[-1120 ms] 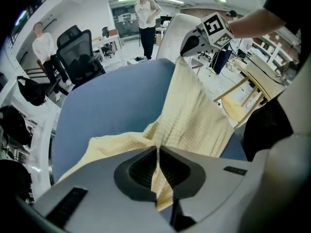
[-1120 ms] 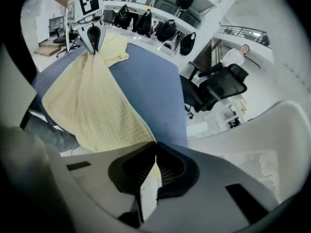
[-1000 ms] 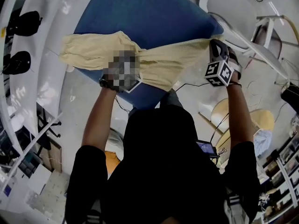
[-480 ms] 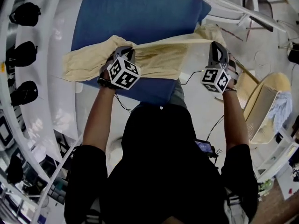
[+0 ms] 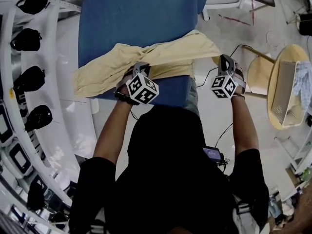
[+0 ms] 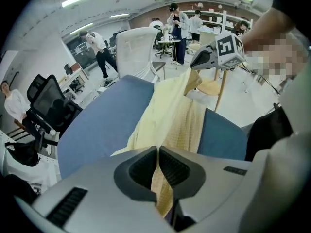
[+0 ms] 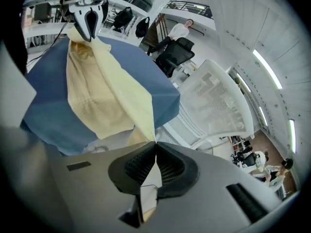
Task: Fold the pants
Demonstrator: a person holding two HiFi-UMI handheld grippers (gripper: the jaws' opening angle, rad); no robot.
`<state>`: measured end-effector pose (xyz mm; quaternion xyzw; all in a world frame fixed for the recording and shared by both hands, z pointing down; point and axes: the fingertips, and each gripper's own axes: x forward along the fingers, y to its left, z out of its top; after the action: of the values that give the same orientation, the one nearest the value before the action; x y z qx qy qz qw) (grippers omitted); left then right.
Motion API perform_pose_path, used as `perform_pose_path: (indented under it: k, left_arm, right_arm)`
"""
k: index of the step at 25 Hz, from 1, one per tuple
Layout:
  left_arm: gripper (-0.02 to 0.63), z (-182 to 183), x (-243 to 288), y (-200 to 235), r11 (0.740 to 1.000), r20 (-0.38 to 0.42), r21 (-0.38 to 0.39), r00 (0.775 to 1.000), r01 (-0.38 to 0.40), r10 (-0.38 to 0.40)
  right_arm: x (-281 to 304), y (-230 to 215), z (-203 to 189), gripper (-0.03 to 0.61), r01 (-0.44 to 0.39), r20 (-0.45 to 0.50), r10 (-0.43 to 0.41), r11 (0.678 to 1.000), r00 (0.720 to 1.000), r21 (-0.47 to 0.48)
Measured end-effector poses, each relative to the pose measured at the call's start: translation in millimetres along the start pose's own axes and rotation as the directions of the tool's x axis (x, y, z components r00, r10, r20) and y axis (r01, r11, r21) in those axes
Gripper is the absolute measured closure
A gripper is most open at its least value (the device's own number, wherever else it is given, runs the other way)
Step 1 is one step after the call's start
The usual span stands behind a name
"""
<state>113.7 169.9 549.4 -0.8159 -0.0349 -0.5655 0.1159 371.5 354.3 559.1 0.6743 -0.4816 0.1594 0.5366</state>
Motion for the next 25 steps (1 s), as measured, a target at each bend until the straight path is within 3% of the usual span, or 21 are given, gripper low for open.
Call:
perform_pose_path:
  k: [6,16,18,20,25]
  left_arm:
    - [0.58,-1.1,8.3,-31.8,0.998,-0.016,0.043,0.999,0.037,-0.037]
    - [0.575,-4.8,18.0,-57.1,1.0,-0.066,0.012,0.997,0.028,-0.027]
    - [0.548,-8.7,16.3,-57.1,0.999,-0.077,-0.014,0.996,0.04,-0.041]
    - [0.49,-11.6,12.8,-58.4,0.997,-0.08,-0.036,0.994,0.066,-0.068]
    - [0.437,2.5,-2.4,-56.8,0.988,-0.02,-0.119,0.995,0.096,-0.099]
  right_arm:
    - [-4.4,15.1,-31.3,0.566,-0.021,-0.067,0.02,1.0,0.998,-0.013]
    - [0.6,33.3,-50.6,0.56,-0.157,-0.079,0.153,0.987,0.985,-0.044]
    - [-3.8,40.7,-43.4,0.522,-0.229,-0.063,0.226,0.972,0.972,-0.051]
    - [-8.5,50.8,-40.6,0.439,-0.299,-0.05,0.296,0.952,0.954,-0.066]
    - [-12.8,41.7,-20.4,0.44,-0.321,0.02,0.325,0.941,0.945,-0.108]
